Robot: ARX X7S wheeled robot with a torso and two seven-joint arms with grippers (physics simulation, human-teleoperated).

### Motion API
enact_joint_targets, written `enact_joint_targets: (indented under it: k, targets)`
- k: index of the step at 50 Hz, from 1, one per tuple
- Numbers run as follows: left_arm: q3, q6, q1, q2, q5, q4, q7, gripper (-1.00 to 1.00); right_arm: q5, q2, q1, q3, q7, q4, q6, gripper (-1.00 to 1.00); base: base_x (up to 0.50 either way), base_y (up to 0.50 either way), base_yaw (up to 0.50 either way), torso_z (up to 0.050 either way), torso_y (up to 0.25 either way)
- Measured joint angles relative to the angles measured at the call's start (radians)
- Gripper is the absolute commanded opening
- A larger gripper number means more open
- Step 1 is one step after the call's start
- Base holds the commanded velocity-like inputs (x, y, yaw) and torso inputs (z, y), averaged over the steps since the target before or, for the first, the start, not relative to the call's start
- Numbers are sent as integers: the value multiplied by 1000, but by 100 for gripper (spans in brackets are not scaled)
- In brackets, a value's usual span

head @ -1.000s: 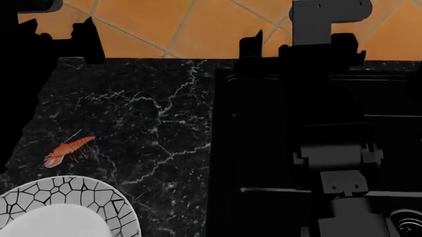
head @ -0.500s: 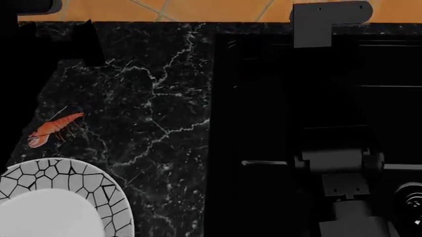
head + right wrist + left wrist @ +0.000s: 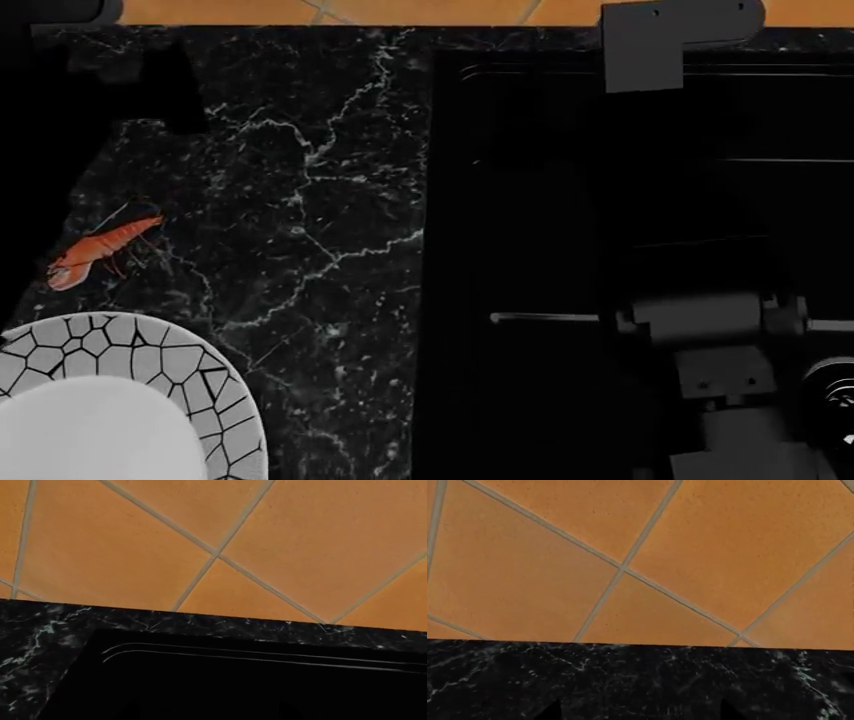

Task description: Pick the bell pepper from the sink and place it on the plate located on the counter

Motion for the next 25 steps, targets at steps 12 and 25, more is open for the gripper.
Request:
enact_joint_targets:
  k: [12, 25]
  targets:
    - [16, -44, 8, -23, -5, 49, 17, 100, 46, 99, 16, -2, 24, -227, 340, 100, 0, 0, 0, 0, 0]
    - [25, -76, 24, -38, -13, 105, 19, 100, 137, 211, 60, 16, 25, -440, 749, 100, 0, 0, 0, 0, 0]
